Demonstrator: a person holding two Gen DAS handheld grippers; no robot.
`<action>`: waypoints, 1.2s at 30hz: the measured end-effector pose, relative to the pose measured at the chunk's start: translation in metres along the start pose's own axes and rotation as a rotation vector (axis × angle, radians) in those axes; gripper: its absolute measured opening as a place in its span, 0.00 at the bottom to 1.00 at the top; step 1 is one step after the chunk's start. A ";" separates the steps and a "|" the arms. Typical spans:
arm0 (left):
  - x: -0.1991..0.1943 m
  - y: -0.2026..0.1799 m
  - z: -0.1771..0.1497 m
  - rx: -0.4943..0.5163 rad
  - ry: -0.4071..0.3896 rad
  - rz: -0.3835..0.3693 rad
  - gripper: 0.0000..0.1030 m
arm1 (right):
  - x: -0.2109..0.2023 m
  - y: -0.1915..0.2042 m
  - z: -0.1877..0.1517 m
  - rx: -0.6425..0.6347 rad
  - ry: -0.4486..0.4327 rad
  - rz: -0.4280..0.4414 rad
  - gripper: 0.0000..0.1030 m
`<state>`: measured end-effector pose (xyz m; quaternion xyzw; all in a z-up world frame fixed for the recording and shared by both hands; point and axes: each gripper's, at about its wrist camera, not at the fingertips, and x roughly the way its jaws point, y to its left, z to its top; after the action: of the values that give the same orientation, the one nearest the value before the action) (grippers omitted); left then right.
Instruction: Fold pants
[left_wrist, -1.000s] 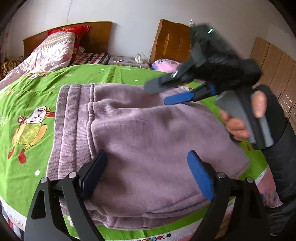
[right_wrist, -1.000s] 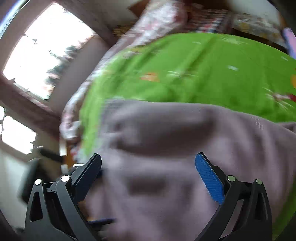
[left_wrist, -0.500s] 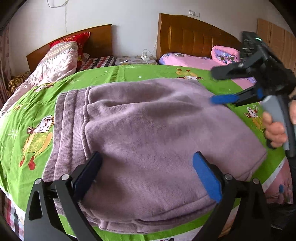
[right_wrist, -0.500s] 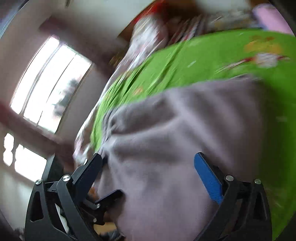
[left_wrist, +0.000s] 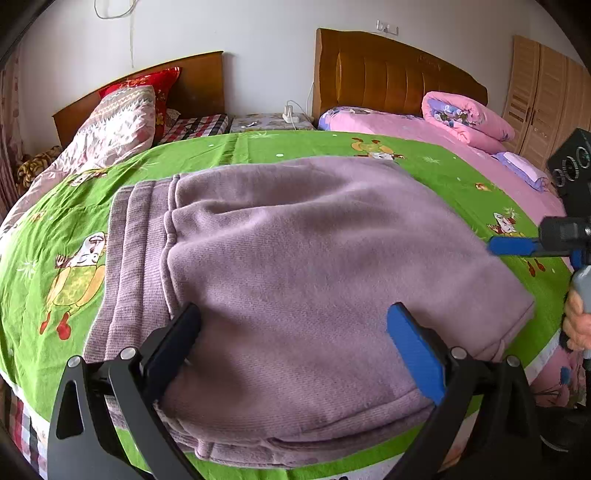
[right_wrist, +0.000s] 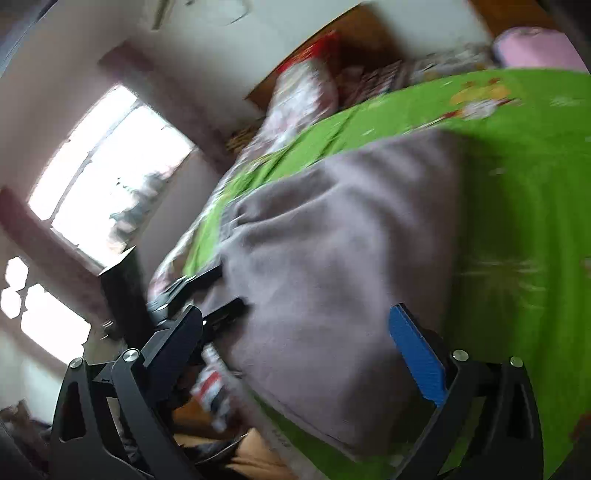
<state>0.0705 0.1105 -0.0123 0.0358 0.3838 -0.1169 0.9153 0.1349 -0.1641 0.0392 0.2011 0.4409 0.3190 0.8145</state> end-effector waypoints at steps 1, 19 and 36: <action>0.000 -0.001 0.000 -0.001 -0.001 0.003 0.98 | -0.004 0.004 0.000 -0.019 -0.024 -0.035 0.95; 0.040 0.024 0.083 -0.036 0.155 0.184 0.98 | 0.071 0.074 -0.001 -0.456 -0.043 -0.455 0.95; 0.037 0.063 0.043 -0.107 0.094 0.106 0.99 | 0.029 -0.003 -0.007 -0.227 -0.035 -0.199 0.95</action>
<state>0.1402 0.1585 -0.0101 0.0125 0.4296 -0.0458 0.9018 0.1420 -0.1457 0.0171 0.0686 0.4056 0.2812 0.8670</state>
